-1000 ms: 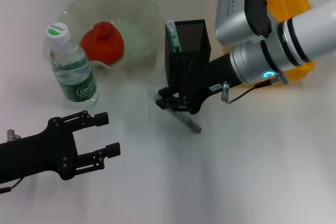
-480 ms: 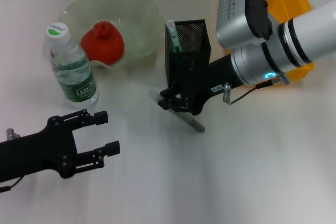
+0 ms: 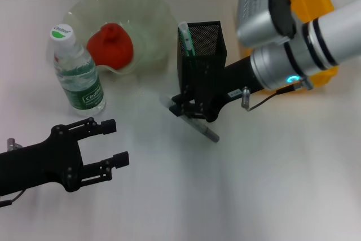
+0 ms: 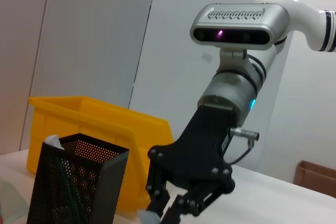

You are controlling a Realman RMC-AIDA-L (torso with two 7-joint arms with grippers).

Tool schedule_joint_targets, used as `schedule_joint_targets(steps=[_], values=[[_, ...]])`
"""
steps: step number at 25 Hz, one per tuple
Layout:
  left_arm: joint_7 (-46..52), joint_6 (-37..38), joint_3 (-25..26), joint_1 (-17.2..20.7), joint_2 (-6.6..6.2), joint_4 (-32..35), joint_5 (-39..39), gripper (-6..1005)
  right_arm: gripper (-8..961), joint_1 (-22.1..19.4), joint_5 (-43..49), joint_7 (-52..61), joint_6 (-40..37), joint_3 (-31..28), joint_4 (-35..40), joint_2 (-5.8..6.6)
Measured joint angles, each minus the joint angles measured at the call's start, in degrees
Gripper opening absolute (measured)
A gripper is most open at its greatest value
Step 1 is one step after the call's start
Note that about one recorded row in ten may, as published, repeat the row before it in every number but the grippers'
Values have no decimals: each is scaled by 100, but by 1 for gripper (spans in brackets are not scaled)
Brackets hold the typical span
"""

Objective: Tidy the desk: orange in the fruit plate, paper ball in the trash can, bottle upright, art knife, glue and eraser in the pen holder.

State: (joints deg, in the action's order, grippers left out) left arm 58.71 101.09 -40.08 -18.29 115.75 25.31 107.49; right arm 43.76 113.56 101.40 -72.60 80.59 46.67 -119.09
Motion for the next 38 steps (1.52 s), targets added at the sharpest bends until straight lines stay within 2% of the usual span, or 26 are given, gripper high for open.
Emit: schedule_joint_targets(steps=[4, 9, 13, 18, 19, 22, 26, 33, 38], values=[[0, 4, 11, 0, 14, 0, 0, 738, 132, -63, -13, -43, -415, -493, 124, -1], [-7, 10, 18, 12, 35, 0, 0, 738, 129, -368, -192, -341, -812, -1068, 330, -13], [-115, 12, 25, 44, 65, -16, 0, 738, 128, -773, -924, -926, -1116, -1389, 309, -10], [-202, 10, 27, 52, 85, -35, 0, 738, 126, -1083, -1502, -1463, -1372, -1696, 177, -7], [-468, -47, 36, 66, 166, -61, 0, 738, 126, -1083, -1502, -1463, -1372, -1696, 177, -7], [-557, -86, 42, 75, 200, -64, 0, 738, 126, -1260, -1916, -1757, -1528, -1999, 79, -6], [-581, -75, 111, 97, 244, -73, -3, 738, 125, -1301, -2006, -1849, -1580, -2367, -4, -4], [-742, -46, 467, 52, 271, -378, -36, 738, 124, -1161, -2399, -2059, -1539, -3355, -755, 29], [-836, -45, 542, 53, 271, -462, -69, 738, 124, -972, -2448, -1955, -1422, -4060, -1187, 61]])
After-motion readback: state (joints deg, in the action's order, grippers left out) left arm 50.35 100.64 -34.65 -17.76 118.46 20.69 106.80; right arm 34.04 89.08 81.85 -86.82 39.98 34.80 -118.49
